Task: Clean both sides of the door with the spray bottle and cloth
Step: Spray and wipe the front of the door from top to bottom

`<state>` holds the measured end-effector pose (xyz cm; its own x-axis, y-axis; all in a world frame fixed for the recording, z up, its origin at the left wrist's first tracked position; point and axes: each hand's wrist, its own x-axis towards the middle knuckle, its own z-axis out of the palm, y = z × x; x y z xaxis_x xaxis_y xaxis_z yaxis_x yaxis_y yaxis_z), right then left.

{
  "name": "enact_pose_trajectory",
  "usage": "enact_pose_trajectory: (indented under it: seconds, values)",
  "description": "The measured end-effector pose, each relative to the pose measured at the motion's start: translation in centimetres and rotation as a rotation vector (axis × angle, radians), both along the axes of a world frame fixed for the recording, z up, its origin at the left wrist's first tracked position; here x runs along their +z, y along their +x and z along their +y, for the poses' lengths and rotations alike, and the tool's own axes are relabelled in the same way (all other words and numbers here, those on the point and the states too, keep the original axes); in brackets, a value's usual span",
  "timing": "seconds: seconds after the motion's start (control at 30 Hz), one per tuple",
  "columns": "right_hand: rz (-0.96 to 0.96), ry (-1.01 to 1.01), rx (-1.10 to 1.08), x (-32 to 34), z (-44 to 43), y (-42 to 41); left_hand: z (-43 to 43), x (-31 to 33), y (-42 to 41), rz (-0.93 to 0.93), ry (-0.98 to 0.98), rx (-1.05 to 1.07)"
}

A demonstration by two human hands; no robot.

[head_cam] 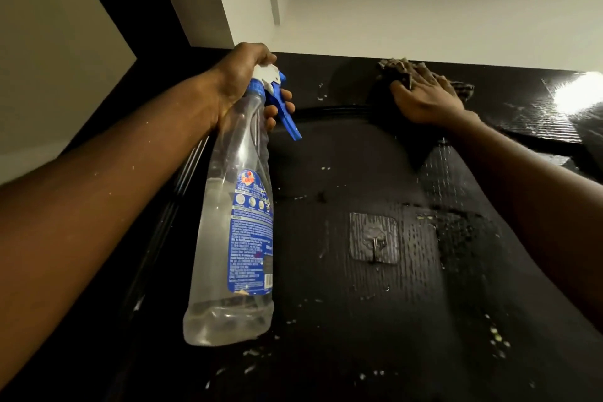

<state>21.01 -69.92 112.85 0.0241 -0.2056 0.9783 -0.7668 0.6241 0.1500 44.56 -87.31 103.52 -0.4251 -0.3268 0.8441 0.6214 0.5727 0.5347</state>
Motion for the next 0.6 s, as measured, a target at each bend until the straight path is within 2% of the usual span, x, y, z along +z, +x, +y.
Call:
enact_pose_trajectory:
  seconds: [0.23,0.33,0.47,0.6]
  values:
    - [-0.120,-0.059,0.024,3.7,-5.4,5.2,-2.4,1.2,1.8,-0.010,-0.064,0.005]
    - [-0.009,0.048,0.012,3.5,-10.3,8.7,-3.9,1.8,2.7,-0.042,-0.068,0.022]
    - [0.175,0.176,0.018,0.1,-12.7,9.2,-5.5,1.9,3.7,0.023,-0.056,-0.032]
    - [0.144,0.153,0.029,-2.2,-9.8,6.6,-7.3,1.6,4.6,0.028,-0.055,-0.083]
